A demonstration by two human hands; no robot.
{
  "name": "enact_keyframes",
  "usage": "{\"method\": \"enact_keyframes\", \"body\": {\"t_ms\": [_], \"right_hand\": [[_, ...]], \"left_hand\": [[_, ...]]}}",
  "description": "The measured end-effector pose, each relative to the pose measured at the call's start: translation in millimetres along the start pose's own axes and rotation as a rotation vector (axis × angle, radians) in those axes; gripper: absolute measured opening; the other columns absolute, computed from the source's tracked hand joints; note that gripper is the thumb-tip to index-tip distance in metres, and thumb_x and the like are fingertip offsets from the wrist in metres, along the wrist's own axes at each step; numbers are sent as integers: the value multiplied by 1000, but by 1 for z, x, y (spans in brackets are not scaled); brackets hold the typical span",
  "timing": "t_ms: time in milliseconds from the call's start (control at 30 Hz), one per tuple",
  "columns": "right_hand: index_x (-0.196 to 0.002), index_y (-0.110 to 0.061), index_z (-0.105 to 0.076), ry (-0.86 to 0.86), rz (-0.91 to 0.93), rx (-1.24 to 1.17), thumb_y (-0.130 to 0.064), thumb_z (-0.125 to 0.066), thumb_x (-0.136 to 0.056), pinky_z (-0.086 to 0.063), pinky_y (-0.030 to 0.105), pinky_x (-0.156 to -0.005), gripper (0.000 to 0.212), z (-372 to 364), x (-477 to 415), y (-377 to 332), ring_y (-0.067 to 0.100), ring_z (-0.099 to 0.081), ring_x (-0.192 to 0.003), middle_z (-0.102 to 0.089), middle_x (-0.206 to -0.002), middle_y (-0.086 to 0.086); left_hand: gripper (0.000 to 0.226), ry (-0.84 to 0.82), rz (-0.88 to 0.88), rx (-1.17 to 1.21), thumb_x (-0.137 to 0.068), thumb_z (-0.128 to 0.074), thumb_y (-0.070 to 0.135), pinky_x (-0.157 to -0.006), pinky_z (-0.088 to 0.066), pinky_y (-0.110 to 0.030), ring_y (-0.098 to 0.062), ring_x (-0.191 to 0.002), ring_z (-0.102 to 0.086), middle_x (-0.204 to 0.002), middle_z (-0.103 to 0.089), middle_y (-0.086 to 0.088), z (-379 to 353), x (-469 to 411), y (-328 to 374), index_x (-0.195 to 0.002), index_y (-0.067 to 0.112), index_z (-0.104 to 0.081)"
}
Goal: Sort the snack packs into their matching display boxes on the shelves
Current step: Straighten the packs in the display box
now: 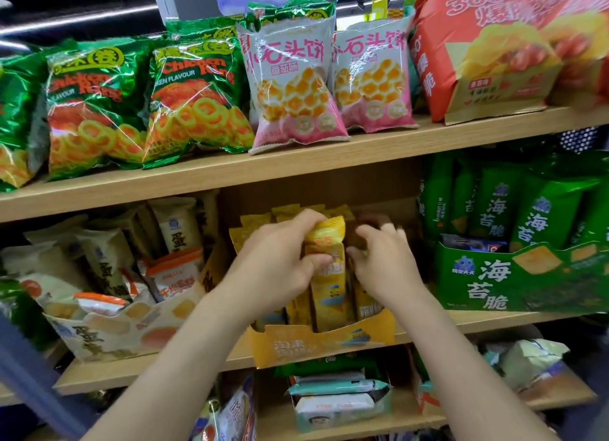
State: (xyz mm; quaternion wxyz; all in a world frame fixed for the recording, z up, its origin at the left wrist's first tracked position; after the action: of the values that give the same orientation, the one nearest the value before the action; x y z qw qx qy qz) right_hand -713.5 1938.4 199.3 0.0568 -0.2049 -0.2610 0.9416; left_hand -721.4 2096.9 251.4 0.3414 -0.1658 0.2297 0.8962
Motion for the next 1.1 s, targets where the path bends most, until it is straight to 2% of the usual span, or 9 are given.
{"method": "enact_keyframes", "body": {"t_ms": [200,367,433,533,600,667,833,933,1100], "right_hand": [[-142,-28,-50,-60,36,-74,-11,-57,-95,-46,40,-102,50,7,-8,10,31,-48,-124,-49,-137,10],[-140,-27,-52,-44,113,-323,-12,-66,-91,-42,20,-90,53,14,-25,13,8,-52,-105,-56,-113,-8],[-143,-25,-48,-136,40,-624,-19,-68,-91,-46,21,-94,55,7,-32,18,4,-56,-109,-57,-123,-9],[-139,-24,-52,-311,-257,-1036,-45,-62,-93,-51,38,-99,51,-13,-36,27,17,-63,-112,-61,-132,0],[-125,-24,-56,-359,-381,-993,-63,-55,-89,-53,37,-91,54,-19,-33,28,19,-65,-100,-66,-115,0],[-131,-21,-57,-311,-415,-1010,-66,-52,-88,-54,32,-76,63,-23,-32,30,16,-66,-89,-67,-100,-2],[-112,-3,-68,-200,-366,-1324,-41,-56,-96,-59,34,-73,44,-25,-20,38,27,-74,-91,-74,-101,17],[-114,1,-65,-239,-236,-1413,-42,-66,-80,-60,36,-75,54,-16,-16,34,29,-73,-95,-74,-105,18],[-130,-24,-48,-404,-65,-1125,-18,-81,-62,-58,23,-74,76,-9,-5,42,7,-71,-95,-72,-108,-4]], "left_hand": [[49,-73,261,-362,-93,-52,57,-91,-39,-44,-26,-119,-50,-120,-60,2,-26,-17,-19,-133,28,-53],[63,-142,188,-473,-89,-51,65,-102,-35,-49,-27,-127,-45,-133,-50,1,-33,-24,-12,-139,26,-43],[78,-178,168,-488,-82,-56,71,-109,-28,-51,-25,-136,-37,-144,-42,3,-36,-22,-12,-144,28,-35],[84,-174,161,-483,-79,-60,71,-112,-26,-49,-22,-139,-32,-148,-38,6,-37,-21,-14,-147,30,-30],[84,-168,151,-484,-79,-59,71,-111,-28,-48,-22,-137,-34,-146,-40,6,-37,-20,-13,-147,32,-29],[86,-158,156,-498,-78,-57,74,-109,-30,-47,-22,-135,-36,-144,-42,5,-38,-18,-13,-147,32,-28],[96,-97,161,-556,-72,-60,78,-105,-33,-48,-24,-133,-38,-143,-40,3,-39,-13,-14,-146,32,-21],[102,-83,126,-616,-65,-66,78,-106,-31,-52,-26,-131,-39,-140,-40,2,-45,-15,-5,-144,31,-21],[96,-64,131,-615,-66,-70,72,-103,-33,-51,-25,-127,-41,-134,-44,2,-56,-18,2,-139,28,-25]]}}
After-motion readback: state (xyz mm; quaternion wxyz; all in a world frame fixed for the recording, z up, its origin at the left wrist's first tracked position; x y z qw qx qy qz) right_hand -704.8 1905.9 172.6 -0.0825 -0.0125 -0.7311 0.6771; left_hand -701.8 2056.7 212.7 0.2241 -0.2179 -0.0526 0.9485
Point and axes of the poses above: each hand's wrist, its own x-axis away from the middle knuckle, its own z-axis out of the back of the hand, y = z × x, the point moved 5 cm from there along -x, towards the middle knuckle
